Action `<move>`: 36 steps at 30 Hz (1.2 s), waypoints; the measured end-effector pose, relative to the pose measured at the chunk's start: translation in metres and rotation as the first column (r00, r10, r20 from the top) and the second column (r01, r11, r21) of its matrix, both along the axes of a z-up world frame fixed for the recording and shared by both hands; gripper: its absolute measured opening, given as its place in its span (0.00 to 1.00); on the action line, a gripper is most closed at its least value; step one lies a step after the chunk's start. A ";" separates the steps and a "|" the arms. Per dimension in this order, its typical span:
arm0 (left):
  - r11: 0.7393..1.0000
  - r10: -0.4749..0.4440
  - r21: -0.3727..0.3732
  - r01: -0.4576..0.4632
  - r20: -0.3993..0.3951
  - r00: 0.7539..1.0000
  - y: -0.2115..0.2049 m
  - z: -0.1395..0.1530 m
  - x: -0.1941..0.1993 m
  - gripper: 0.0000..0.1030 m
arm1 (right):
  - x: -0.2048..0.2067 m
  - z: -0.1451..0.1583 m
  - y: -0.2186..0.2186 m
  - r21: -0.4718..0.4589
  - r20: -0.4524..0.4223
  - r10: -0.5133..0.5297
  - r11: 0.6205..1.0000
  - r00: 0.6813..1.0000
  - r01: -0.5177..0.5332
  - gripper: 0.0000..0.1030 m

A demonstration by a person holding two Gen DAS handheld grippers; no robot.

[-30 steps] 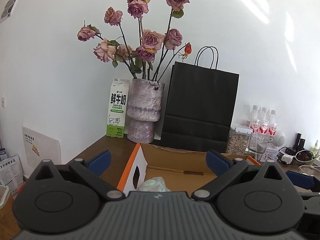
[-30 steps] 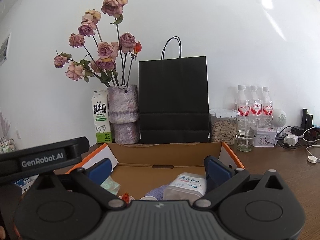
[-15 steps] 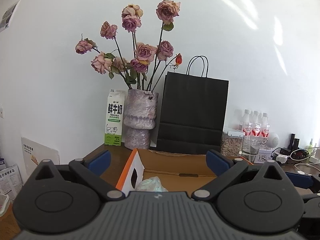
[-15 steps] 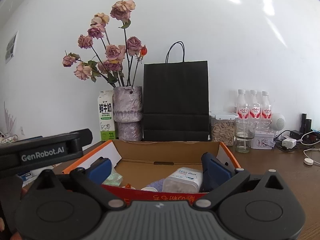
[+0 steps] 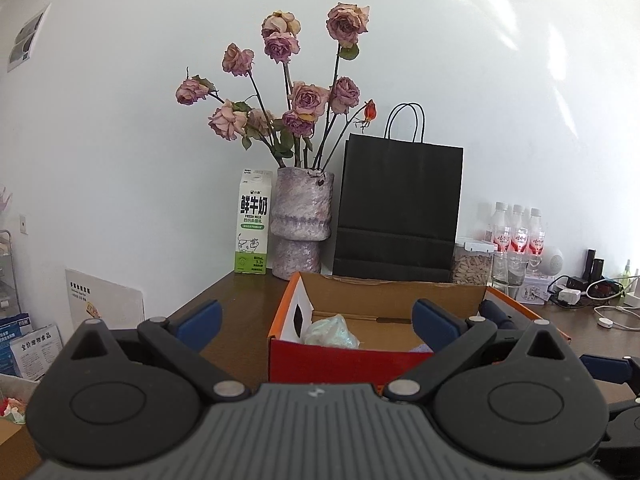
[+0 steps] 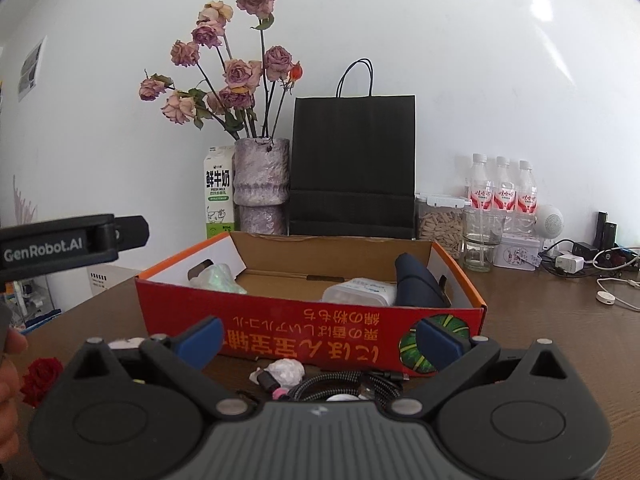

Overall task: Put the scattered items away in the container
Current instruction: 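Withdraw both tools from the box back over the table, then grasp the red rose with the left tool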

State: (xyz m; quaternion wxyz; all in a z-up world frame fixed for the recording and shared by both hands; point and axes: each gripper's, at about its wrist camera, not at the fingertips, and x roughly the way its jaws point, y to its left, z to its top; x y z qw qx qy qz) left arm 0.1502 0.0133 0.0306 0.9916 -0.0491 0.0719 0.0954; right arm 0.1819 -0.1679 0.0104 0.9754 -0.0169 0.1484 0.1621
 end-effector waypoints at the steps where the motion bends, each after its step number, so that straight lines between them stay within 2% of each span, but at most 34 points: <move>1: 1.000 0.003 0.000 -0.003 -0.008 1.000 0.001 -0.001 -0.004 1.00 | -0.003 -0.001 0.000 -0.001 -0.007 0.005 1.000 1.000 -0.005 1.00; 8: 1.000 0.009 -0.012 -0.010 -0.112 0.994 0.019 -0.007 -0.029 1.00 | -0.023 -0.005 -0.002 -0.022 -0.047 0.031 0.999 0.998 -0.032 1.00; 13: 1.000 0.023 0.017 -0.020 -0.182 0.983 0.028 -0.016 -0.041 1.00 | -0.037 -0.007 -0.004 -0.029 -0.101 0.040 0.999 0.994 -0.044 1.00; 22: 0.999 0.035 -0.005 -0.038 -0.299 0.954 0.047 -0.034 -0.053 1.00 | -0.048 -0.016 -0.007 -0.054 -0.188 0.037 0.997 0.982 -0.048 1.00; 27: 0.997 0.064 -0.013 -0.075 -0.373 0.926 0.058 -0.044 -0.049 1.00 | -0.048 -0.024 -0.005 -0.077 -0.219 0.034 0.996 0.975 -0.052 1.00; 36: 0.996 0.072 -0.023 -0.090 -0.417 0.906 0.069 -0.054 -0.042 1.00 | -0.045 -0.028 0.002 -0.125 -0.250 0.015 0.991 0.968 -0.048 1.00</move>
